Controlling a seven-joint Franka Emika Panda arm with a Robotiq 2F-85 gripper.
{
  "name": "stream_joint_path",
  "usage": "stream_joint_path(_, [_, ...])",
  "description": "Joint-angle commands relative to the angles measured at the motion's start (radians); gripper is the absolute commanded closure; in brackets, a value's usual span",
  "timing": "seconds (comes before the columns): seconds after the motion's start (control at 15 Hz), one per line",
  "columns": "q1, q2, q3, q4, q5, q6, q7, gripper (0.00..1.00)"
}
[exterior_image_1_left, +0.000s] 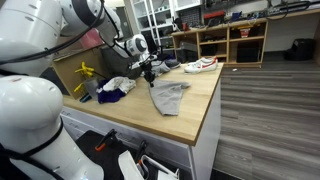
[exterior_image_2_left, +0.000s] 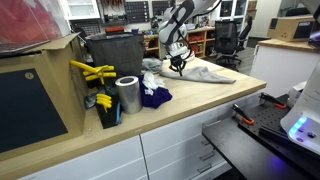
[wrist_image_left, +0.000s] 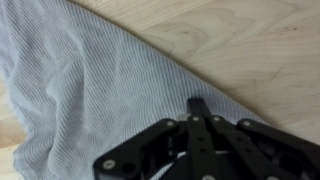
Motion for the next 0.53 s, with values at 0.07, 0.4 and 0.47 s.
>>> stream_joint_path(0.07, [0.018, 0.007, -0.017, -0.026, -0.031, 0.025, 0.028, 1.0])
stream_joint_path(0.4, [0.034, 0.009, 0.005, -0.044, -0.036, 0.024, 0.014, 1.0])
stream_joint_path(0.47, [0.038, 0.005, 0.014, -0.052, -0.032, 0.025, 0.007, 1.0])
